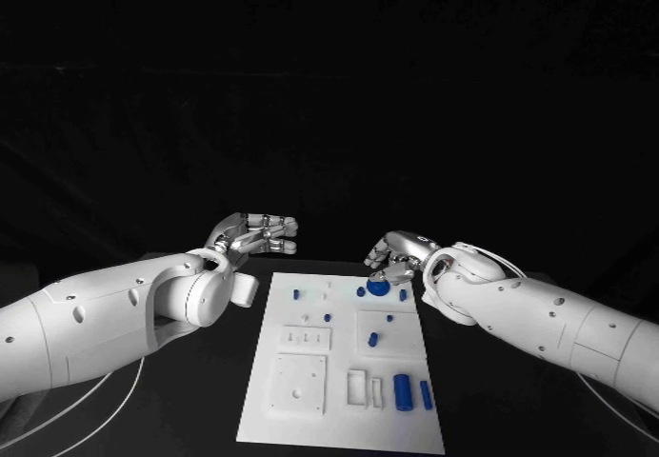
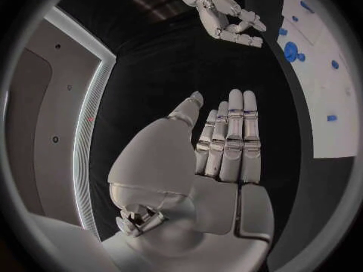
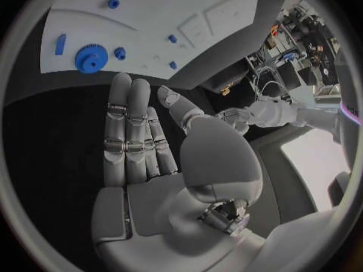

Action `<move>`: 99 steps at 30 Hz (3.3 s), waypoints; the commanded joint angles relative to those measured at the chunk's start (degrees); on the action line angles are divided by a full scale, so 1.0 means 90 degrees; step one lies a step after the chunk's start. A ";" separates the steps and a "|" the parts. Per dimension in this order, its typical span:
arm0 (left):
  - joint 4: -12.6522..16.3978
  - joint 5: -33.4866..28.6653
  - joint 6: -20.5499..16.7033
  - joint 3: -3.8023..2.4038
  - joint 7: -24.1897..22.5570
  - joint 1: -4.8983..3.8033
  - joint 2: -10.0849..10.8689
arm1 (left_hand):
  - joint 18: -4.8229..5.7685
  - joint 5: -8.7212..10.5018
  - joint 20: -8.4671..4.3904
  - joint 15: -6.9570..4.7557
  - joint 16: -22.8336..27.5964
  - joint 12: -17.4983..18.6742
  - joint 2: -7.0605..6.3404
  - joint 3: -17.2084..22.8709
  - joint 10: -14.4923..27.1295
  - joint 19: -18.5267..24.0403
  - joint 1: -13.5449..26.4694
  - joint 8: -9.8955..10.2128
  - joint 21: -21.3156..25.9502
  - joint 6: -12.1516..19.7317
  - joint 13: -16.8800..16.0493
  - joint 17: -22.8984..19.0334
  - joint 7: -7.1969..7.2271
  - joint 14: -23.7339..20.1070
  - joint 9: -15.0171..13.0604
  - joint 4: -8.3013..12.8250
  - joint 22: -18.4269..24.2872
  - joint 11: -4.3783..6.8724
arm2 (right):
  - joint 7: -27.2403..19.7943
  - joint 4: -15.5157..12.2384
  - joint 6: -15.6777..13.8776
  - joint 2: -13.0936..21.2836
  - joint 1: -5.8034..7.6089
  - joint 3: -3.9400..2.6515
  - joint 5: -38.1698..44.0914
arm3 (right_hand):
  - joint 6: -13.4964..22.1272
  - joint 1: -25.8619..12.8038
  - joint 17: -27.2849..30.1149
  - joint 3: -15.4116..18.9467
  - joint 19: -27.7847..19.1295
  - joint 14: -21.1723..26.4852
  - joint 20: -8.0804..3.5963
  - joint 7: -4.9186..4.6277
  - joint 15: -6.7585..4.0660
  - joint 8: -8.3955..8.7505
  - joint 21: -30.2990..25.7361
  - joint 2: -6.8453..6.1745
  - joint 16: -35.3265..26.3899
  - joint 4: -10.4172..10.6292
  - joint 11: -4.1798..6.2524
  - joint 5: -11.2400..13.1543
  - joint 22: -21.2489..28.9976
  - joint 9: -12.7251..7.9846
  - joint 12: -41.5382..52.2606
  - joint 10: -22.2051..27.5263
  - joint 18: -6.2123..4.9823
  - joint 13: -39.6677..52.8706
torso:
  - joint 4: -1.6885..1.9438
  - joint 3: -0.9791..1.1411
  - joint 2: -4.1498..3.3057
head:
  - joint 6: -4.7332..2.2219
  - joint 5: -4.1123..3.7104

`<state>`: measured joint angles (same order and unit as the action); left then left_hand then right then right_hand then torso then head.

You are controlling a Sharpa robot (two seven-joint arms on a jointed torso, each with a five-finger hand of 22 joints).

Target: Assemble the parts on the task board

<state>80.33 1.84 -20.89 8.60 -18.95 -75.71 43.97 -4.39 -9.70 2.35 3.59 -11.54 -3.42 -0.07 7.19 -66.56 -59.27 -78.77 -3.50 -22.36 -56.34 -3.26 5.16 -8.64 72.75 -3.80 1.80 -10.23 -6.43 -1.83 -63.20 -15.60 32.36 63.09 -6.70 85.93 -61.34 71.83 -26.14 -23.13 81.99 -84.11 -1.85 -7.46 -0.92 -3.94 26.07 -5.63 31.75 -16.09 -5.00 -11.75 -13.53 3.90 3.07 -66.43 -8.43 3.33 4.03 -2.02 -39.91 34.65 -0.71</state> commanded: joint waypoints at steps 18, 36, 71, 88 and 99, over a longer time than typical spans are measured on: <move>0.0563 0.0131 0.0198 -0.0042 -0.0124 -0.0234 0.0188 | 0.0060 0.0007 0.0040 0.0013 -0.0045 0.0001 -0.0059 0.0025 0.0009 0.0110 0.0174 -0.0010 -0.0078 0.0048 -0.0010 -0.0035 -0.0016 -0.0080 0.0005 0.0050 -0.0005 0.0007 | 0.0770 0.0301 -0.0529 -0.0382 -0.0196 0.0012 0.2061 | 0.0004 0.0044 -0.0208 -0.0734 -0.0100 -0.0048 -0.0035 0.0121 -0.0012 0.0041 0.0495 -0.0384 0.0754 0.0147 0.0009 0.0486 -0.0951 -0.0003 0.0023 0.0245 -0.0075 0.0006 | 0.0115 -0.0088 -0.0461 | -0.0077 -0.0060; 0.0685 0.0163 0.0079 -0.0046 -0.0159 -0.0328 0.0213 | 0.0049 0.0014 0.0052 0.0023 -0.0035 0.0001 -0.0059 -0.0032 0.0092 0.0096 0.0172 -0.0011 -0.0063 0.0080 -0.0010 -0.0043 -0.0029 -0.0075 0.0004 0.0076 0.0032 -0.0016 | 0.1026 0.0386 -0.0535 -0.0450 -0.0241 0.0018 0.2299 | -0.0098 0.0002 -0.0293 -0.0937 0.0026 0.0015 -0.0034 0.0131 -0.0015 0.0039 0.0436 -0.0438 0.1311 0.0199 0.0025 0.0553 -0.1490 -0.0001 0.0021 0.0186 -0.0106 0.0004 | 0.0182 -0.0106 -0.0691 | -0.0126 -0.0089; 0.0652 0.0193 0.0168 -0.0042 -0.0097 -0.0335 0.0152 | 0.0034 0.0015 0.0083 0.0051 -0.0008 0.0000 0.0001 -0.0195 0.0259 0.0094 0.0150 -0.0010 -0.0028 0.0091 -0.0011 -0.0054 -0.0042 -0.0104 0.0004 0.0128 0.0121 -0.0061 | 0.1697 0.0051 -0.0828 -0.0330 -0.0241 0.0015 0.2284 | -0.0422 -0.0188 -0.0084 -0.1364 0.0080 0.0184 -0.0211 0.0122 -0.0189 0.0031 0.1229 -0.0391 0.2148 0.0211 0.0155 0.0053 -0.3254 0.0083 0.0029 -0.0454 -0.0232 0.0019 | 0.0198 -0.0155 -0.0974 | -0.0278 -0.0135; 0.0521 0.0096 0.0222 -0.0039 -0.0061 -0.0335 0.0163 | 0.0033 0.0032 0.0085 0.0053 -0.0008 0.0000 0.0026 -0.0243 0.0267 0.0083 0.0158 -0.0010 -0.0023 0.0096 -0.0011 -0.0054 -0.0042 -0.0103 0.0004 0.0127 0.0149 -0.0063 | 0.1819 -0.0148 -0.0972 -0.0228 -0.0242 0.0014 0.2280 | -0.0464 -0.0163 -0.0040 -0.1360 0.0107 0.0180 -0.0201 0.0137 -0.0177 0.0032 0.1136 -0.0416 0.2157 0.0231 0.0171 0.0114 -0.3357 0.0106 0.0029 -0.0508 -0.0192 0.0019 | 0.0193 -0.0170 -0.1024 | -0.0308 -0.0143; 0.0468 0.0046 0.0243 -0.0039 -0.0057 -0.0335 0.0151 | 0.0032 0.0033 0.0084 0.0052 -0.0009 0.0001 0.0024 -0.0245 0.0271 0.0080 0.0152 -0.0009 -0.0024 0.0098 -0.0011 -0.0053 -0.0044 -0.0101 0.0005 0.0132 0.0150 -0.0064 | 0.1919 -0.0159 -0.0972 -0.0237 -0.0242 0.0014 0.2301 | -0.0422 -0.0173 -0.0015 -0.1361 0.0128 0.0182 -0.0197 0.0126 -0.0168 0.0033 0.1046 -0.0452 0.2171 0.0251 0.0154 0.0138 -0.3458 0.0103 0.0030 -0.0446 -0.0189 0.0019 | 0.0203 -0.0180 -0.1054 | -0.0347 -0.0185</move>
<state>84.52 2.79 -19.79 8.30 -19.21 -78.63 45.47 -4.41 -9.70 2.76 4.00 -11.93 -3.41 -0.42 5.24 -64.53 -58.46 -77.47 -3.50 -22.82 -55.88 -3.27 4.77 -9.10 71.95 -3.77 3.01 -8.93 -6.91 14.57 -64.64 -25.55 30.18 60.87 -6.54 106.08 -65.09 70.43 -26.32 -35.35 82.68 -82.71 -3.75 -6.14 -2.58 -3.94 35.68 -9.35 50.93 -13.91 -3.47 -10.87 -44.60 4.77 3.06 -70.45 -9.34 3.44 5.82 -3.61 -49.35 31.60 -2.25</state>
